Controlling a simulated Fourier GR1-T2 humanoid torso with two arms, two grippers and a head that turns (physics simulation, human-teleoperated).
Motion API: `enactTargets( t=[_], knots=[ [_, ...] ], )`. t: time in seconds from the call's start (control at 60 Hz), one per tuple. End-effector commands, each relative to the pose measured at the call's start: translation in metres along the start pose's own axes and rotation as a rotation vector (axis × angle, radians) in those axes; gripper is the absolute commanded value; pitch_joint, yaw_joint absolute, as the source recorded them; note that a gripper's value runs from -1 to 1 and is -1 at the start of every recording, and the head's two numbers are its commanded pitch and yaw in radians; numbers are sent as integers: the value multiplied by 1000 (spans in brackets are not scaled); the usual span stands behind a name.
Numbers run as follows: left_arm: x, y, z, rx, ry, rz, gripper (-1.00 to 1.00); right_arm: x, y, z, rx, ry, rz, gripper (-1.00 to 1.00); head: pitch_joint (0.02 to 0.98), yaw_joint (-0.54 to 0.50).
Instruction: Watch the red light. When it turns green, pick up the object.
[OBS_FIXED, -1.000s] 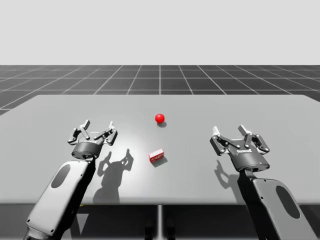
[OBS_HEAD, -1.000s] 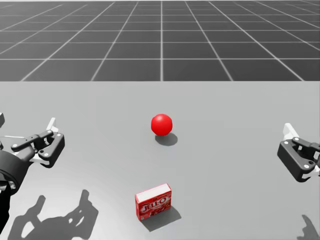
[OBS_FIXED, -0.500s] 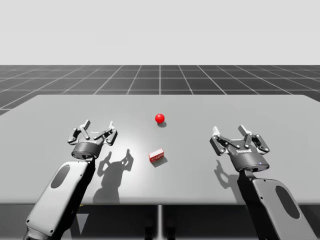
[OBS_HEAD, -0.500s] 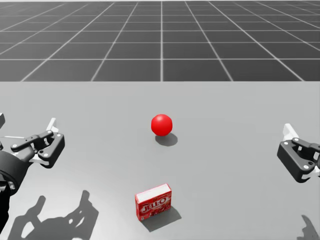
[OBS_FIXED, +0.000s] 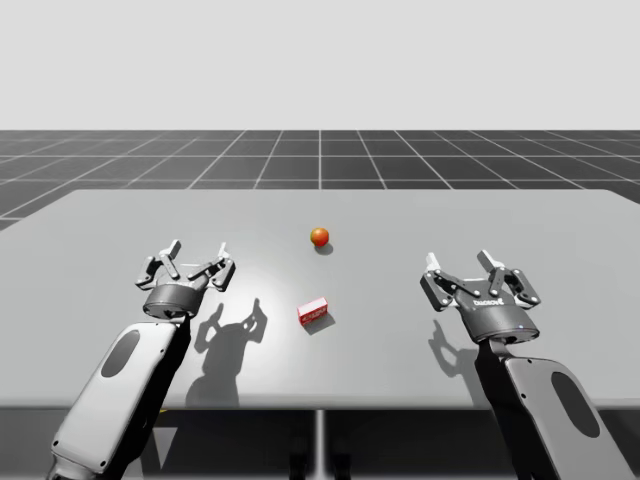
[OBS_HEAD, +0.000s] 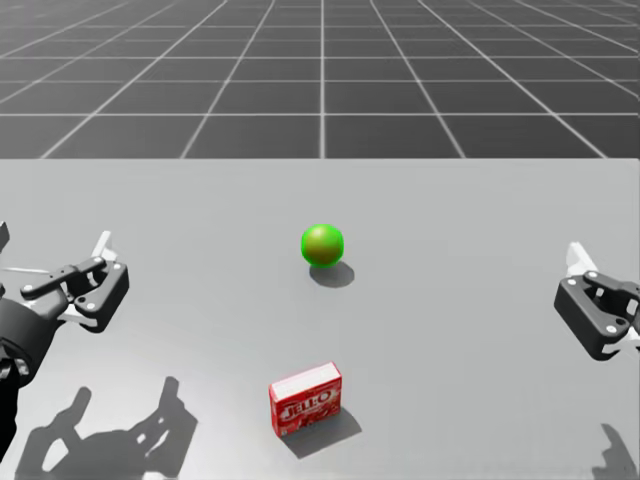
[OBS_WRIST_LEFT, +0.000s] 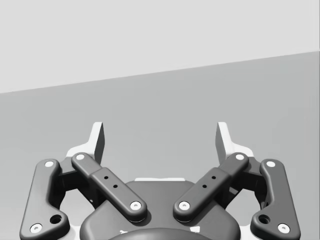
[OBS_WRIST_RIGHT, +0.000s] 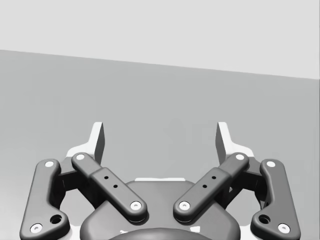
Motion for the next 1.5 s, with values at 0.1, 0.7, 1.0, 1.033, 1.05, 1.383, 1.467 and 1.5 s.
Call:
enactTargets(
  t=[0.1, 0.7, 1.0, 1.033, 1.05, 1.383, 1.467, 1.5],
  knots=[
    [0, -1, 1, -2, 1, 0, -1000, 0, 0, 0, -2, -1, 3, -1000, 683, 7],
    [0, -4, 1, -40, 25, -3, -1000, 1, 2, 0, -4, -15, 25, -1000, 854, 33],
    [35, -24, 43, -442, 50, 18, -1000, 1, 2, 1, -4, -14, 16, -1000, 854, 36],
    [39, -24, 51, -519, 39, 12, -1000, 1, 2, 1, -4, -14, 16, -1000, 853, 38],
    [40, -24, 53, -535, 38, 11, -1000, 1, 2, 0, -4, -14, 16, -1000, 853, 38],
    [22, -39, 80, -823, 54, -37, -1000, 1, 3, 0, -4, -20, 13, -1000, 847, 46],
    [13, -47, 80, -857, 71, -44, -1000, 1, 3, 0, -5, -22, 13, -1000, 847, 46],
    [8, -51, 79, -874, 79, -47, -1000, 1, 3, 0, -4, -23, 14, -1000, 847, 47]
  ],
)
